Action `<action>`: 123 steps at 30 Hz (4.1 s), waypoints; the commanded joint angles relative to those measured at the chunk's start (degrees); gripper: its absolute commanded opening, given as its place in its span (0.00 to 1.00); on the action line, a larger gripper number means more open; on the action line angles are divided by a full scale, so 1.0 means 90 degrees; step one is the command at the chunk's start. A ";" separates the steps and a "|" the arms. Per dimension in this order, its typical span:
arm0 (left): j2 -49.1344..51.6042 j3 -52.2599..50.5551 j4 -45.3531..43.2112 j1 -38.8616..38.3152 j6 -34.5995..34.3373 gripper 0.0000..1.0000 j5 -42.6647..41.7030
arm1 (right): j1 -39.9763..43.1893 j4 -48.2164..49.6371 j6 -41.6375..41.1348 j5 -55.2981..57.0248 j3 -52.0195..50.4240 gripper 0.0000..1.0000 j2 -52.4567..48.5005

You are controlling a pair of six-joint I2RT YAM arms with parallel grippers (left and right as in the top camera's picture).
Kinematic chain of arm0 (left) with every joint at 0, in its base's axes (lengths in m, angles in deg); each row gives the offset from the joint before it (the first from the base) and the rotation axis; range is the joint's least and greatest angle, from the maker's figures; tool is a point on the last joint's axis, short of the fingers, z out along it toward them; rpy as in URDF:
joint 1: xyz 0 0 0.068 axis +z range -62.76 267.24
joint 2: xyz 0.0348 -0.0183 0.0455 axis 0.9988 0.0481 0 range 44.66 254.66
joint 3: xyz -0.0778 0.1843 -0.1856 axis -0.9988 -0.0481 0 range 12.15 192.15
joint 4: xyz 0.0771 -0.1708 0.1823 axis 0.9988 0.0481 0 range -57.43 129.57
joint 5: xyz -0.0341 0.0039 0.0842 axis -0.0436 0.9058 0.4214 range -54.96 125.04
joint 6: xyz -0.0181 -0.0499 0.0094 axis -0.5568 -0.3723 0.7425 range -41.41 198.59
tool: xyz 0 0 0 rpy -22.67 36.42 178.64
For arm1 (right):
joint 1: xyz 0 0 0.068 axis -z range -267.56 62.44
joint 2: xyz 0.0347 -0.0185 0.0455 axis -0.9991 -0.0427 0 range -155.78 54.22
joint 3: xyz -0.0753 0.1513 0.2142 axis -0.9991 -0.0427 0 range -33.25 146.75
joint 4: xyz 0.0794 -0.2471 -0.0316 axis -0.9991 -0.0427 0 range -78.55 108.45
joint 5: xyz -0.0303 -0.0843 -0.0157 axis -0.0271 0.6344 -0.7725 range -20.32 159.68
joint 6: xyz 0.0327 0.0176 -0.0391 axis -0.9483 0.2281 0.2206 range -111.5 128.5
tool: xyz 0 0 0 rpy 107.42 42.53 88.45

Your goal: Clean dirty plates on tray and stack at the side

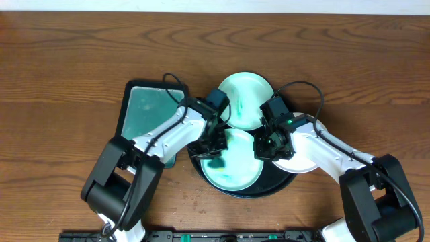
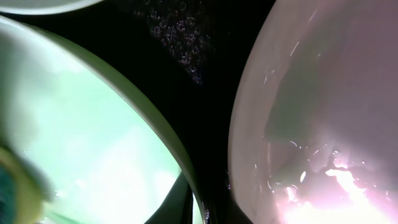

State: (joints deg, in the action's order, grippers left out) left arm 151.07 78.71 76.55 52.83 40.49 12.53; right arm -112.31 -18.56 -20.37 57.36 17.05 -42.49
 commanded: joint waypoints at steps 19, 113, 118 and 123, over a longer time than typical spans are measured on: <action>0.0945 -0.0287 -0.0410 -0.1022 -0.0602 0.07 0.0279 | 0.0085 -0.0010 0.0024 0.0646 -0.0049 0.05 -0.0189; -0.0721 -0.0012 0.0894 0.3334 0.1452 0.13 0.3167 | 0.0080 -0.0010 0.0024 0.0721 -0.0049 0.09 -0.0189; -0.1015 0.0236 0.1270 0.3502 0.1639 0.44 0.2710 | 0.0080 0.0104 -0.0146 0.0590 -0.0002 0.01 -0.0163; -0.1863 0.0466 0.1741 0.3507 0.1637 0.71 0.2708 | 0.0085 -0.0481 0.0036 0.0483 0.0631 0.01 0.0117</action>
State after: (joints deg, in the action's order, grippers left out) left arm 139.49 80.22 91.11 84.19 54.78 37.67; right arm -111.89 -21.14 -20.54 57.67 19.44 -42.79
